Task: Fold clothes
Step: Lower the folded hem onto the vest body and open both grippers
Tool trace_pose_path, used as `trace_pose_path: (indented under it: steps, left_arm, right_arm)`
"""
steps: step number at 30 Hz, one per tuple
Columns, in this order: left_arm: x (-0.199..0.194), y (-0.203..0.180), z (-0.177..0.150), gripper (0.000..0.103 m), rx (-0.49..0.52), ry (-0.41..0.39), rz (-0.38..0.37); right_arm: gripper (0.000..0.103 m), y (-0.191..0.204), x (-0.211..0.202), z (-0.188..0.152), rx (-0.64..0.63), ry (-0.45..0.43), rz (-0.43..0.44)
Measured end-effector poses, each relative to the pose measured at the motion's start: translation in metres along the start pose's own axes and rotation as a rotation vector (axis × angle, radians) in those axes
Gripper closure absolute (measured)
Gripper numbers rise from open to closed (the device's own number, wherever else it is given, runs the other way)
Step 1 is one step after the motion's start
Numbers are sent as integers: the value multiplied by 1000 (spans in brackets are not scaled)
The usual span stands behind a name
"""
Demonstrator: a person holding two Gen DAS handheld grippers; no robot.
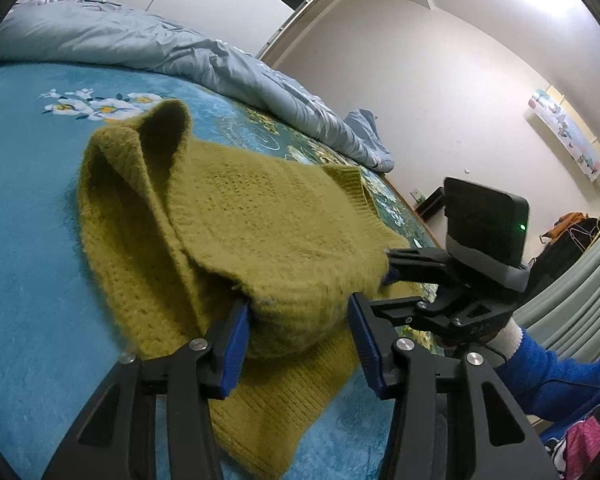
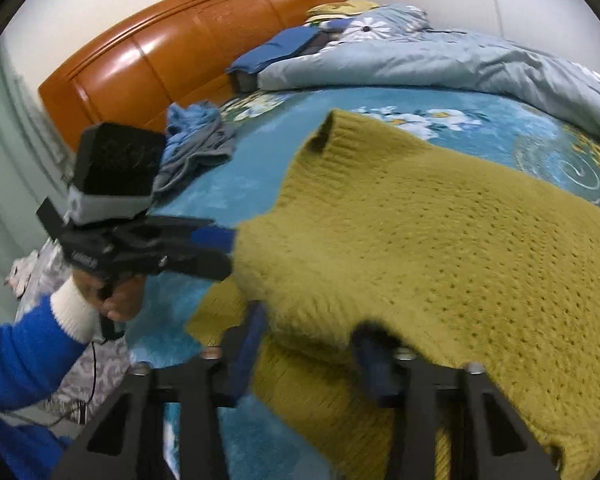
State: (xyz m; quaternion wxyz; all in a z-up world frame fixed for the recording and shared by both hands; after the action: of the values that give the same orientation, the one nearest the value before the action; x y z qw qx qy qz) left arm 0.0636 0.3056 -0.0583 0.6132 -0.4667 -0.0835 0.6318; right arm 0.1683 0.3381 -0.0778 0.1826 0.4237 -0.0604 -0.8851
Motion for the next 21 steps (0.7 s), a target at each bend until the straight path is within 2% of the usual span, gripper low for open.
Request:
trace_pose_path:
  steps: [4,11,15,17,19,21]
  left_arm:
    - [-2,0,-4,52,-3,3,1]
    - [-4,12,-17,53,-22,15,90]
    - [-12,15,-18,52,-38,-15,168]
    - [-11,13,-20,51,-58,-17,193]
    - [-7,17,-25,50,-97,-2,240]
    - [-1,21,-31,50,-150,17,294]
  right_arm:
    - [83,13,-8,-9,-34,8,29]
    - [85,14,-5,-45,-34,89,11]
    - [84,5,-33,-53,7,39,-28]
    - [78,-11,-55,-60,48,2,-81]
    - [57,-33,-78,-69,119,-30,-151]
    - [48,-60,-103,-80,204,-61,-244]
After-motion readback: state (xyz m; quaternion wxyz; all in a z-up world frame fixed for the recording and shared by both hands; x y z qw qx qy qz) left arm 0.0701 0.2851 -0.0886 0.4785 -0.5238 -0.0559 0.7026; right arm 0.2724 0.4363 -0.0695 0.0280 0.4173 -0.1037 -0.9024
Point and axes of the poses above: each gripper's, at about its wrist camera, not at the fingertips, and x roughly the way its jaws point, y to its left, z to its top, the point moved 8 cm from there along x, roughly the way its jaws point, and after that the axes turned 5 degrees about -x, right-handed, at the moved point
